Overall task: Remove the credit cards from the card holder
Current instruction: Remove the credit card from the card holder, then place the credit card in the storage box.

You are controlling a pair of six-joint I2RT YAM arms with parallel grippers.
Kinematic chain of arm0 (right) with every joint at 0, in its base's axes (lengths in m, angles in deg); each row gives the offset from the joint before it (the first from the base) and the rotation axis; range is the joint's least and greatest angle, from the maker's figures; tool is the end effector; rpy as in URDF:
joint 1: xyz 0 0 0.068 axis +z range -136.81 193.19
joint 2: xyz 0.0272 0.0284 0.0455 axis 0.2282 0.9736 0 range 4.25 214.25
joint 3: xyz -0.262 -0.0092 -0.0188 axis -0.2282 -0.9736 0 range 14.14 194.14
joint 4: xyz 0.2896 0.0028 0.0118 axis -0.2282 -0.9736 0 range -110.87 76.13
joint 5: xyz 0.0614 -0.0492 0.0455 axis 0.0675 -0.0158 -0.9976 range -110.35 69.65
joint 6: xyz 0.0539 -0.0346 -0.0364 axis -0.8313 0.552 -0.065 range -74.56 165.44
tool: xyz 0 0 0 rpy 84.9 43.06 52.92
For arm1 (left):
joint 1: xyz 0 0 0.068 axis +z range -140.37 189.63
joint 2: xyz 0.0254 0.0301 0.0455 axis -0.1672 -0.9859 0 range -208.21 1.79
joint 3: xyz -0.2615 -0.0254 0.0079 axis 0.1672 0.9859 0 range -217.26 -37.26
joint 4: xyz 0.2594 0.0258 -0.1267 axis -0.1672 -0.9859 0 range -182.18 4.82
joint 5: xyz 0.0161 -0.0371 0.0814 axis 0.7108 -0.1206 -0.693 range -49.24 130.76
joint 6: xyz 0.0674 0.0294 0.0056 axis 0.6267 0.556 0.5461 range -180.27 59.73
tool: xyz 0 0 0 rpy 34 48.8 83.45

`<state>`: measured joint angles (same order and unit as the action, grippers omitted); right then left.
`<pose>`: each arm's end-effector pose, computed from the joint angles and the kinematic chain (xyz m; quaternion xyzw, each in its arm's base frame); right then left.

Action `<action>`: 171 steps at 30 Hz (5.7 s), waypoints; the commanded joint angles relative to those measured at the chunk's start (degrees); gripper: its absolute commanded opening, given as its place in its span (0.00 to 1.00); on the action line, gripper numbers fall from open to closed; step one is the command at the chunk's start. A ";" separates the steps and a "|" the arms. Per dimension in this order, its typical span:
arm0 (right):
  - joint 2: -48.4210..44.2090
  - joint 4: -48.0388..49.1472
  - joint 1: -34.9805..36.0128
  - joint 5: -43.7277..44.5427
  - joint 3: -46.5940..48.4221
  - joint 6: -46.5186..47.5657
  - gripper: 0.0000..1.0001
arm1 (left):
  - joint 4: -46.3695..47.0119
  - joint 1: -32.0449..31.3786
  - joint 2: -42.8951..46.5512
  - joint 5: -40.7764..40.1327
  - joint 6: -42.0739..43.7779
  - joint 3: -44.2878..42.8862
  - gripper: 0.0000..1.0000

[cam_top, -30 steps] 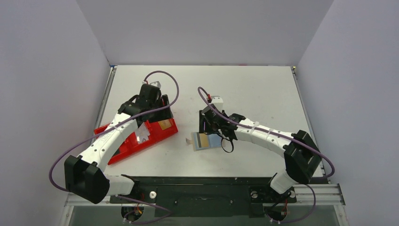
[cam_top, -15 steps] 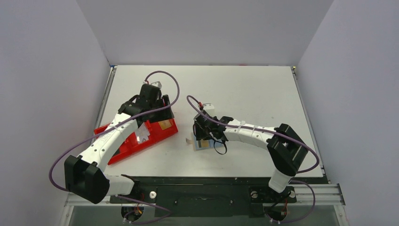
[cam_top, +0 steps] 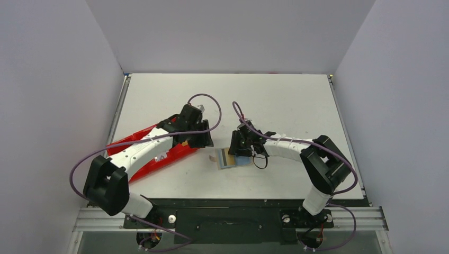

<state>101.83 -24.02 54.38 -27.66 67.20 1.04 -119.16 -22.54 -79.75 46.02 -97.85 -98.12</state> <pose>0.2730 0.2494 0.1046 0.0073 0.9511 0.2502 0.1809 0.2845 -0.1855 0.2130 -0.0311 0.9514 -0.2093 0.2238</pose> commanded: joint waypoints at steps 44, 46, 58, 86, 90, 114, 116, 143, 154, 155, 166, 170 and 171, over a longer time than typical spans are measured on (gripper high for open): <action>-3.53 17.85 -5.85 -13.20 -9.44 -8.60 0.26 | 13.36 -7.57 -24.93 1.10 -6.28 1.22 0.00; -3.28 19.94 -6.38 -14.49 -10.32 -9.53 0.25 | 13.28 -7.72 -25.43 1.06 -6.27 1.04 0.00; -1.88 33.20 -10.02 -21.04 -15.98 -16.34 0.13 | 11.58 -7.80 -26.99 -0.23 -6.36 -0.08 0.00; -4.39 28.82 -13.31 -16.27 -18.87 -9.94 0.00 | 6.35 -5.98 -28.02 -4.73 -5.84 -0.84 0.00; -4.99 28.79 -14.24 -16.32 -19.64 -9.54 0.00 | 6.27 -5.91 -27.92 -5.84 -5.88 -0.76 0.00; -10.08 26.04 -17.81 -17.74 -21.10 -7.62 0.00 | 5.95 -5.81 -25.64 -5.26 -5.09 -2.90 0.00; -10.65 24.94 -18.07 -17.72 -20.88 -7.16 0.00 | 5.72 -5.80 -25.42 -5.26 -4.94 -3.53 0.00; -16.18 24.89 -18.76 -22.28 -17.72 -11.37 0.00 | 14.97 0.22 -12.33 16.57 -9.31 -6.00 0.39; -18.13 31.84 -18.79 -26.45 -16.17 -21.30 0.00 | 31.24 5.58 -9.10 30.85 -17.09 1.85 0.42; -18.54 32.85 -18.83 -26.64 -16.15 -22.71 0.00 | 31.56 5.69 -8.96 31.12 -17.39 2.30 0.43; -18.40 41.00 -18.64 -27.96 -15.25 -30.09 0.00 | 41.70 6.91 -8.23 36.66 -22.95 5.52 0.44; -18.03 43.91 -18.47 -28.49 -15.48 -32.69 0.00 | 43.55 6.94 -8.54 37.35 -24.09 6.05 0.44; -17.99 44.22 -18.49 -28.57 -15.58 -32.95 0.00 | 43.69 6.94 -8.46 37.41 -24.19 6.12 0.44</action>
<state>84.72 13.29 36.00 -55.20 49.80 -28.84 -81.15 -16.04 -89.69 81.03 -120.28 -92.35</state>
